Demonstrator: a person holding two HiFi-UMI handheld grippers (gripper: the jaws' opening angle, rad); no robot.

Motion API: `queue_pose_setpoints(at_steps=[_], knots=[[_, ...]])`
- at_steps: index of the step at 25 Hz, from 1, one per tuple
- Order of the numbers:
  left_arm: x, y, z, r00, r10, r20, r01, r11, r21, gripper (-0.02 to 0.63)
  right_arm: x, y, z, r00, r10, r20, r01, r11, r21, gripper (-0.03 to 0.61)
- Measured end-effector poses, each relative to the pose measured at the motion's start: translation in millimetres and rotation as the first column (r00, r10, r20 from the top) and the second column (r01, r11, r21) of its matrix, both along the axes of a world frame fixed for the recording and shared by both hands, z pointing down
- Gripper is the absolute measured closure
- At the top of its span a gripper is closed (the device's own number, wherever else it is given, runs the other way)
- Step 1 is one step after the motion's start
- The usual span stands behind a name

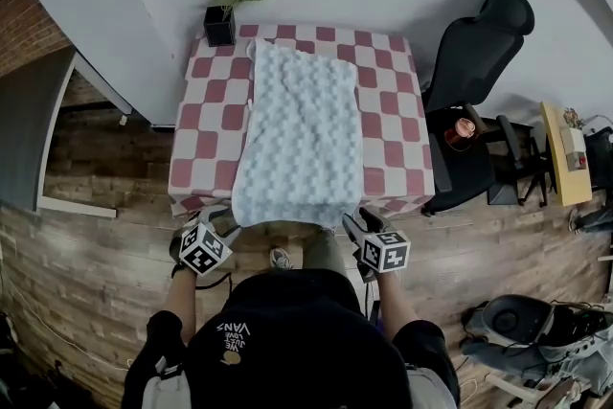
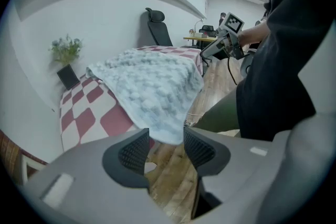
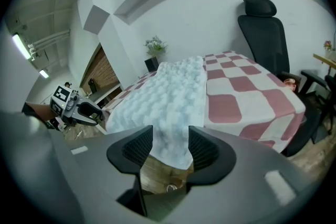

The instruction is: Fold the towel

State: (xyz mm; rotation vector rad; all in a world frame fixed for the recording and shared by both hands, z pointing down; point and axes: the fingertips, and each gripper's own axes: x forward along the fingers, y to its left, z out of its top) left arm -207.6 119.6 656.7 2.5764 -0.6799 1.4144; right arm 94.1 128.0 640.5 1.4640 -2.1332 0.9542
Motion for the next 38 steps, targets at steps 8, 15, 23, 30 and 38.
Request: queue_pose_setpoints(at_steps=[8,15,23,30,38], knots=[[2.4,-89.4,-62.8,0.993,-0.077,-0.092,0.092,0.979,0.181,0.434,45.1,-68.7,-76.6,0.998,0.062,0.006,-0.062,0.982,0.177,0.376],[25.1,-205.8,-129.0,0.961,-0.145,-0.235,0.212,0.933,0.292,0.425,77.2,-178.4,-140.8,0.998,0.067,0.014,-0.068,0.947,0.315,0.376],[53.0,-334.2,-163.6,0.901,-0.227,-0.370,0.331,0.910,0.249,0.402,99.2,-303.5,-149.6,1.000,0.018,0.009,-0.020,0.954,0.298,0.376],[75.7,-409.1,-119.2,0.850,-0.340,-0.402,0.410,0.907,0.098,0.373,100.1,-385.6,-103.8,0.999,-0.025,0.039,0.017,0.982,0.189,0.376],[79.8,-473.8,-53.4,0.772,-0.508,-0.383,0.526,0.848,-0.065,0.356,85.8,-432.4,-31.7,0.989,-0.055,0.134,0.055,0.998,0.009,0.376]])
